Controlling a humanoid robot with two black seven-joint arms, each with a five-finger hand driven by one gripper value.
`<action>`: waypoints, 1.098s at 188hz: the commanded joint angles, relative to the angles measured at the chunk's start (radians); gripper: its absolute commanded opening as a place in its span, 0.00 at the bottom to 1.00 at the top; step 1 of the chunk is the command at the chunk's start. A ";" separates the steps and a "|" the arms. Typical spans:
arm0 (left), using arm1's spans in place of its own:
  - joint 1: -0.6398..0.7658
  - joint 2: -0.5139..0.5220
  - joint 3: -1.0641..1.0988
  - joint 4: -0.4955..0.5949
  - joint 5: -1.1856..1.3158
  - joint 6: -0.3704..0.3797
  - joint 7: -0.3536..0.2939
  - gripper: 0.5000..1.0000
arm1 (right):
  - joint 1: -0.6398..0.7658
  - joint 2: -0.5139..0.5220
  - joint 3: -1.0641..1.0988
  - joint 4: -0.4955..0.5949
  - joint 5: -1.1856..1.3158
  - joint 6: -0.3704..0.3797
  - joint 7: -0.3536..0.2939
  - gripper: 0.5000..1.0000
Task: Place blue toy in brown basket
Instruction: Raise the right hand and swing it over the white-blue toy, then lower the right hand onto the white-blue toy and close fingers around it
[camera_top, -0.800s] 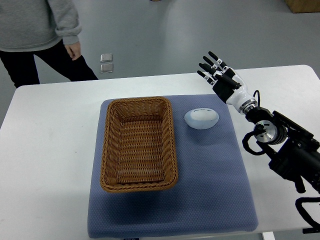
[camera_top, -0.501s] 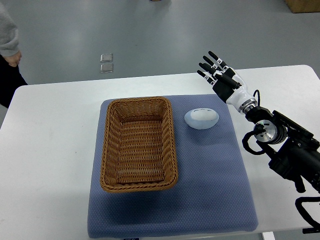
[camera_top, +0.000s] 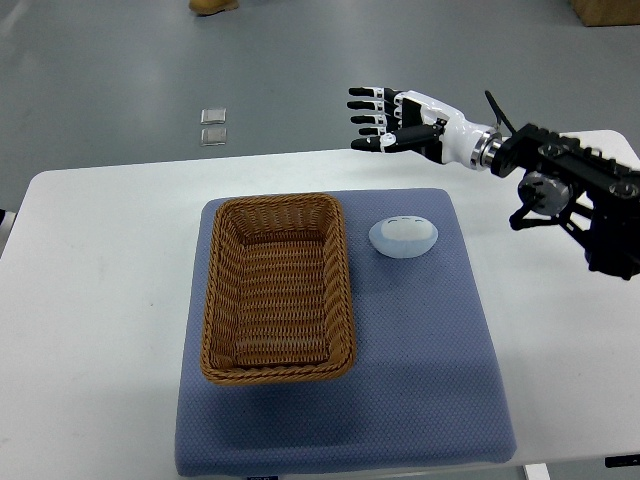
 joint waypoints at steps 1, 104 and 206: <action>0.000 0.000 -0.002 0.001 0.000 0.000 0.000 1.00 | 0.179 -0.055 -0.282 0.036 -0.119 0.009 -0.006 0.82; 0.000 0.000 0.000 0.007 0.000 -0.003 0.000 1.00 | 0.546 -0.084 -0.785 0.257 -0.182 0.009 -0.227 0.82; 0.000 0.000 -0.002 0.009 0.000 -0.003 0.001 1.00 | 0.386 -0.064 -0.784 0.228 -0.213 -0.118 -0.222 0.81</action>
